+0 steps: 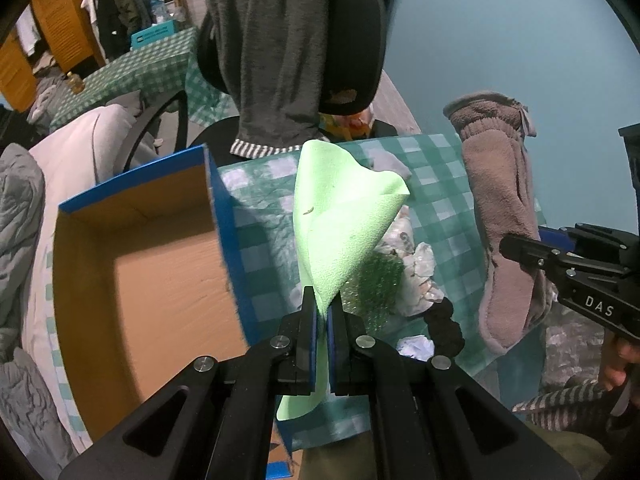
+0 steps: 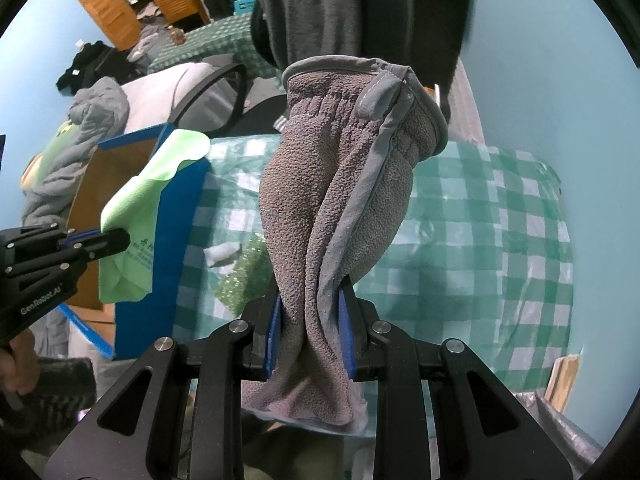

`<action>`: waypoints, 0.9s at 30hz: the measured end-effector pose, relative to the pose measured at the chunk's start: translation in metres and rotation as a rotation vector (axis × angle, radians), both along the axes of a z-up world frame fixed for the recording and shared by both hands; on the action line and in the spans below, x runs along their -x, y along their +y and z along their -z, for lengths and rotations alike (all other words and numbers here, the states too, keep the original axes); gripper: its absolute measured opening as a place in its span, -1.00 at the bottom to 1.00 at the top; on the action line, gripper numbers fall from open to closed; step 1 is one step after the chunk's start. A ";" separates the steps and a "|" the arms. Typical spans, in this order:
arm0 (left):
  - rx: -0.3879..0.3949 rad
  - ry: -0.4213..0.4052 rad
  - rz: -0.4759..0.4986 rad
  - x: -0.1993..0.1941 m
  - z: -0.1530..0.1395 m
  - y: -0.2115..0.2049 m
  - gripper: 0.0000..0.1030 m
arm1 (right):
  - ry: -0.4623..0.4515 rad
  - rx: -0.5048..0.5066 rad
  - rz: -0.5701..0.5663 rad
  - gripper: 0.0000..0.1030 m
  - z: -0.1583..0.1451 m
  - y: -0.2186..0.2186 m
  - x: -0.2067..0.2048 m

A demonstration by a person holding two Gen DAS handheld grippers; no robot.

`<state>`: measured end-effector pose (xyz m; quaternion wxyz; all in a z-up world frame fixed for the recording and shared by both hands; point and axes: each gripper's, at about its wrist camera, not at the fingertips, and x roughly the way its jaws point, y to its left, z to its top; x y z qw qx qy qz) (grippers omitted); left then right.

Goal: Organize soft objects
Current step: 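Lift the green cloth and brown sock and carry both over the box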

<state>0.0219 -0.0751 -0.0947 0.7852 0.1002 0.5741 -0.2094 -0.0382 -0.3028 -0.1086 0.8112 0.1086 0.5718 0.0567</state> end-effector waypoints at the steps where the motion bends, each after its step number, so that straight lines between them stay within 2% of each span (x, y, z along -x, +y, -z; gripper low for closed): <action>1: 0.000 -0.001 -0.004 0.000 0.000 0.002 -0.92 | -0.004 -0.001 -0.008 -0.55 -0.001 0.002 -0.001; 15: 0.014 -0.043 -0.101 0.008 -0.021 0.045 -0.92 | -0.042 -0.020 -0.126 -0.55 -0.019 0.051 -0.016; 27: 0.009 -0.052 -0.215 0.012 -0.024 0.093 -0.92 | -0.064 -0.040 -0.264 -0.55 -0.026 0.108 -0.031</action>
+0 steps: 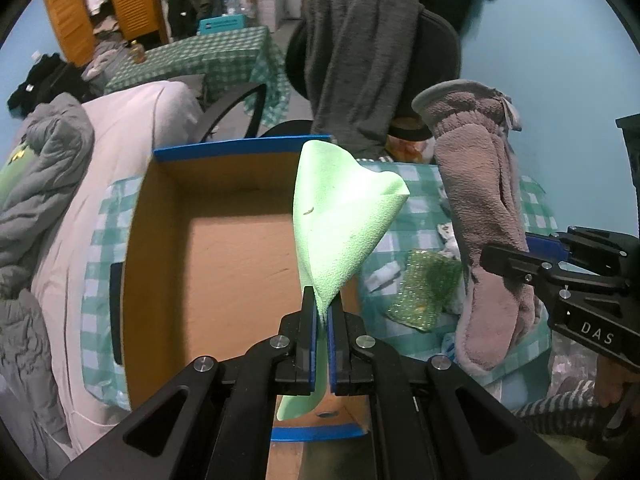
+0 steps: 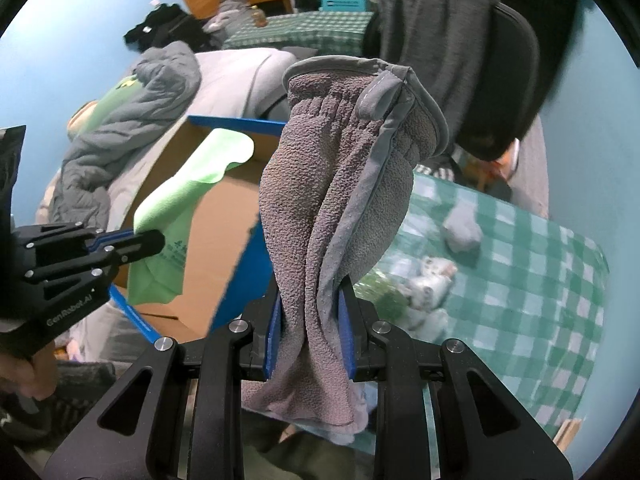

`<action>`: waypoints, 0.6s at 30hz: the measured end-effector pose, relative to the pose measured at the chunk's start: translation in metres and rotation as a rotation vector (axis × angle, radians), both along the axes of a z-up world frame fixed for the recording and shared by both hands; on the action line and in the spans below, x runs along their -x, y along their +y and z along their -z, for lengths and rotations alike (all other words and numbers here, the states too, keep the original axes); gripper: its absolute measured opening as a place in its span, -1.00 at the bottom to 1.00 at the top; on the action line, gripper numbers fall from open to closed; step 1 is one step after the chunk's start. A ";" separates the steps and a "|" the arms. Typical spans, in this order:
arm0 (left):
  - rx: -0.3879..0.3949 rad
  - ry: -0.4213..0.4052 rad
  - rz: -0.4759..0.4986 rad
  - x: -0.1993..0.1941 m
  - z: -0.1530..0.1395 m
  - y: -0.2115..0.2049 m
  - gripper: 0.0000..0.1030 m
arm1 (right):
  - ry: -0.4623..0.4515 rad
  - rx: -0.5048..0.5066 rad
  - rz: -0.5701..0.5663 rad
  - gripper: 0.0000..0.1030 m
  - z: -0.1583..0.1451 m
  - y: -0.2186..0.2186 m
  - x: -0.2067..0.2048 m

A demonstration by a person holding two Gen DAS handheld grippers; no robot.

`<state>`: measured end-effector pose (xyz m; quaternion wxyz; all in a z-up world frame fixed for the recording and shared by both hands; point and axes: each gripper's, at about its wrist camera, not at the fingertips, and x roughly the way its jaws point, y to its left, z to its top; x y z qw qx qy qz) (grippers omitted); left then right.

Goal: Organize soft objects
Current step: 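Lift the green cloth and brown sock and carry both over the box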

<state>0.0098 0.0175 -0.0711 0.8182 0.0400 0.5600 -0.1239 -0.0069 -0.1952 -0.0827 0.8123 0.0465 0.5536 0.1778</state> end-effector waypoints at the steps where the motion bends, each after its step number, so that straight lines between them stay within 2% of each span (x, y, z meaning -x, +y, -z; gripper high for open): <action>1: -0.001 -0.001 -0.010 0.000 0.000 0.005 -0.92 | -0.001 -0.001 -0.011 -0.55 0.000 0.005 -0.002; 18: -0.017 0.014 -0.138 -0.007 0.011 0.079 -0.92 | -0.003 -0.019 -0.143 -0.55 0.002 0.090 -0.027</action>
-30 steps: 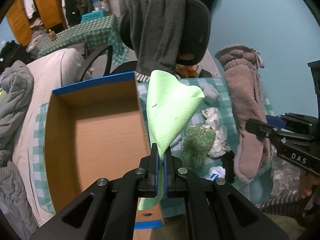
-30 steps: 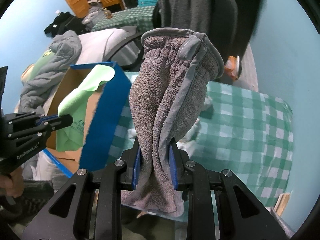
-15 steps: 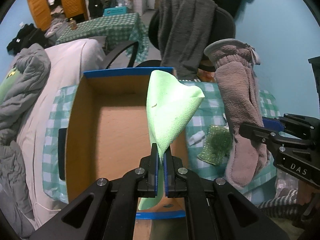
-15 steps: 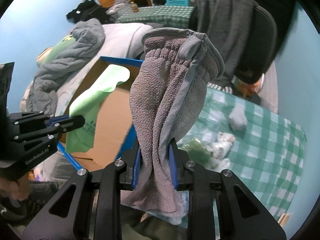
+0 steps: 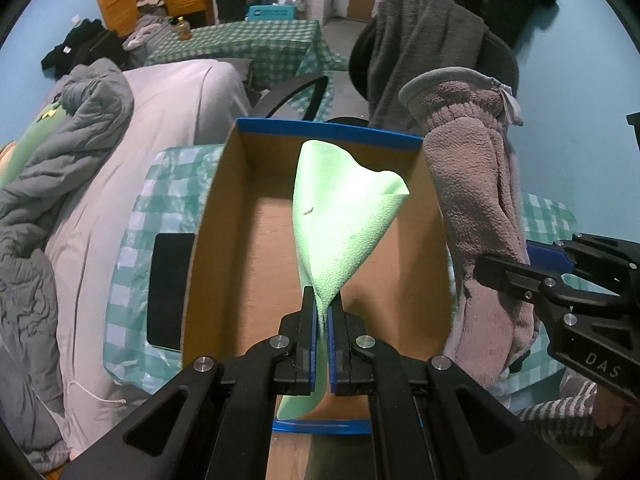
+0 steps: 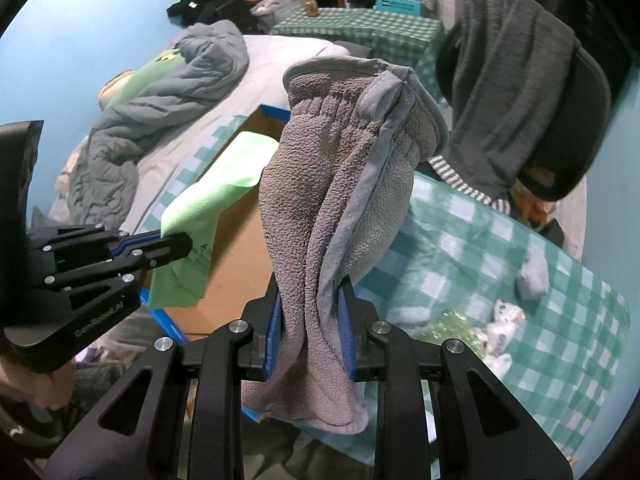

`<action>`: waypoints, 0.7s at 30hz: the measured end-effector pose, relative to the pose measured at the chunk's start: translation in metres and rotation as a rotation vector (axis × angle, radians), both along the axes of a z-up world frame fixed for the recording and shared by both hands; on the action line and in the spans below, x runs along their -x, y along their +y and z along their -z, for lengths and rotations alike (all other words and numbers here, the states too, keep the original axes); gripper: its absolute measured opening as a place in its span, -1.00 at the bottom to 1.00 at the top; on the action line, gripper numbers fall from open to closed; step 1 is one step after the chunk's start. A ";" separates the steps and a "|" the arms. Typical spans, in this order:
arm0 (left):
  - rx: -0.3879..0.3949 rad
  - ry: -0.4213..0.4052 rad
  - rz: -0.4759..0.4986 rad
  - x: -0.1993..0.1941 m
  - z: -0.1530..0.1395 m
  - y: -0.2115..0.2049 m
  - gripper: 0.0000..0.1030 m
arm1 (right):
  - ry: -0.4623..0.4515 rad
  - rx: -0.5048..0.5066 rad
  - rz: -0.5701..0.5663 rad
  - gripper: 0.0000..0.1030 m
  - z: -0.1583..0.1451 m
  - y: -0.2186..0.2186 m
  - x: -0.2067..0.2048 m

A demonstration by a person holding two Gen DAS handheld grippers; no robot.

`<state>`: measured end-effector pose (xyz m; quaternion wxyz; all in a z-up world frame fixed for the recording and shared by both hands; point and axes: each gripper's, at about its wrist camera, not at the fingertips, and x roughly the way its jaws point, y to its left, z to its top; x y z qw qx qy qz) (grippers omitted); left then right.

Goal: Organize soft objects
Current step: 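Lift the green cloth and brown sock and carry both over the box, then open both grippers to drop the green cloth and brown sock into the box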

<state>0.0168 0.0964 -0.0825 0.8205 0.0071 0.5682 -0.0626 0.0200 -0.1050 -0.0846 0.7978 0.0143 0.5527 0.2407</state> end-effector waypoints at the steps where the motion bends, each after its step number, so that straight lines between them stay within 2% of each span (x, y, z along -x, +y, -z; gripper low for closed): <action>1: -0.002 0.003 -0.003 -0.001 0.001 0.002 -0.92 | 0.002 -0.001 -0.005 -0.55 0.001 0.006 -0.002; 17: 0.001 0.090 -0.040 -0.021 0.033 0.037 -0.91 | 0.083 0.016 -0.047 -0.54 0.029 0.050 -0.024; 20: -0.008 0.110 -0.044 -0.023 0.039 0.039 -0.77 | 0.095 0.031 -0.052 -0.42 0.033 0.055 -0.026; 21: -0.007 0.118 -0.048 -0.024 0.041 0.040 -0.63 | 0.104 0.033 -0.057 -0.36 0.034 0.057 -0.027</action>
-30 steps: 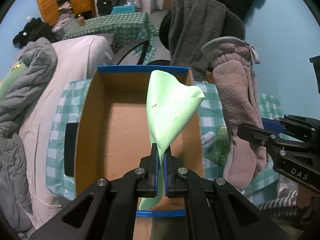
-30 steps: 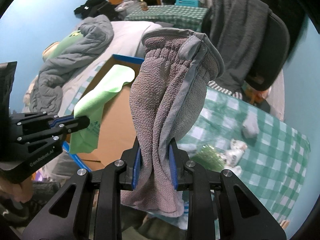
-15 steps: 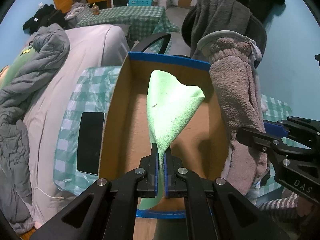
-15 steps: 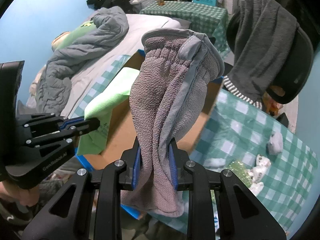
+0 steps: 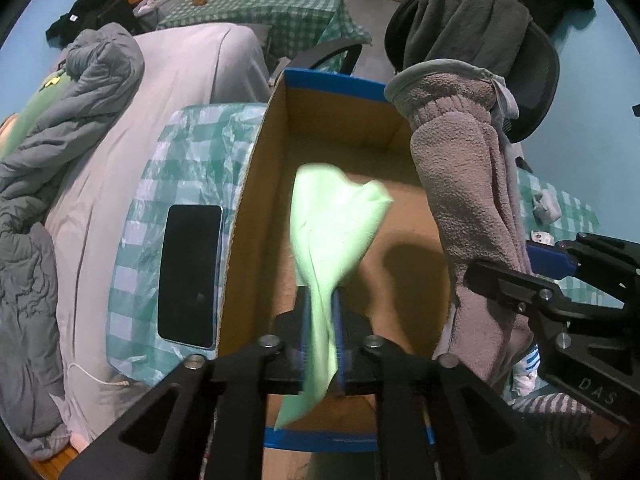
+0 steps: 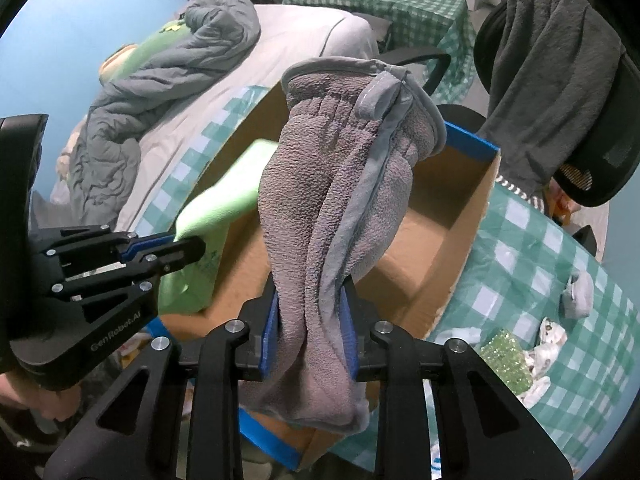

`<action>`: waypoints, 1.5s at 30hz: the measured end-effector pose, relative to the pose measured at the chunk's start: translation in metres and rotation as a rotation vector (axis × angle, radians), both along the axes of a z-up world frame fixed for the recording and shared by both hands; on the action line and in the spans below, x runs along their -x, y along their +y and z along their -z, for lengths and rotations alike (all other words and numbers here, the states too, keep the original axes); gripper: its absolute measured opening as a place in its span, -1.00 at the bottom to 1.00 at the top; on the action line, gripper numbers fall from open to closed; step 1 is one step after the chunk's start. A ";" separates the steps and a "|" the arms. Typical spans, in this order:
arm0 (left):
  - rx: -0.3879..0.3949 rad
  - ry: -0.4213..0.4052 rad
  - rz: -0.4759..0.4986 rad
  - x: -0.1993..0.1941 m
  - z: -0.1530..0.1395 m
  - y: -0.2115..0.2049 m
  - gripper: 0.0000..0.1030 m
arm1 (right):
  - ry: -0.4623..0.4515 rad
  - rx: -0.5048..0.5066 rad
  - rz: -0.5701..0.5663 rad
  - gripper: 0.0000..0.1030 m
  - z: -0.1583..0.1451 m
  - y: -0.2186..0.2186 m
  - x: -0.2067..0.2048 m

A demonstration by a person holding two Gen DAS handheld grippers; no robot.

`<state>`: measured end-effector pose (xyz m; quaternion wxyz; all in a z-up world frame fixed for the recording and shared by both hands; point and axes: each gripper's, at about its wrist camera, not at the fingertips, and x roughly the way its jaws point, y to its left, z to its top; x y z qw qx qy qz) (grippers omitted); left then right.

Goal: Organize soft objects
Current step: 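Open both grippers to drop the green cloth and brown sock into the box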

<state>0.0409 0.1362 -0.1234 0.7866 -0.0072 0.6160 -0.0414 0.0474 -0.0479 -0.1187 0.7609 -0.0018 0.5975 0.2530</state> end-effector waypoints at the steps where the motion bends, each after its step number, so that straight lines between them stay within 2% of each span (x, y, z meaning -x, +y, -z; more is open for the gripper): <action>1: 0.001 0.006 -0.004 0.000 0.001 0.001 -0.42 | 0.006 0.006 0.000 -0.23 0.001 0.002 -0.001; 2: 0.000 0.004 -0.008 0.000 0.002 0.002 -0.31 | 0.009 0.012 0.005 -0.11 0.002 0.001 -0.001; 3: -0.003 -0.001 -0.011 0.001 0.001 0.003 -0.18 | 0.012 0.019 0.009 -0.09 0.003 0.001 -0.001; 6: -0.001 -0.003 -0.004 0.002 0.001 0.004 -0.15 | 0.020 0.035 0.026 -0.03 0.004 -0.002 -0.002; 8: -0.002 0.003 -0.003 0.002 0.001 0.005 -0.15 | 0.023 0.036 0.040 0.10 0.003 -0.005 -0.001; 12: 0.001 0.005 -0.010 0.001 -0.001 0.006 -0.15 | 0.009 0.028 0.069 0.11 -0.003 -0.014 -0.001; 16: 0.005 -0.002 -0.011 0.003 -0.006 0.004 -0.11 | -0.009 0.026 0.080 0.21 -0.010 -0.020 -0.001; 29: 0.013 -0.026 0.027 0.015 -0.025 -0.024 -0.05 | -0.030 0.017 0.117 0.22 -0.028 -0.048 0.010; 33: 0.012 -0.037 0.043 0.019 -0.031 -0.037 0.04 | -0.035 0.018 0.134 0.22 -0.030 -0.062 0.016; 45: 0.006 -0.042 0.138 0.029 -0.039 -0.089 0.05 | -0.034 0.024 0.213 0.23 -0.031 -0.113 0.037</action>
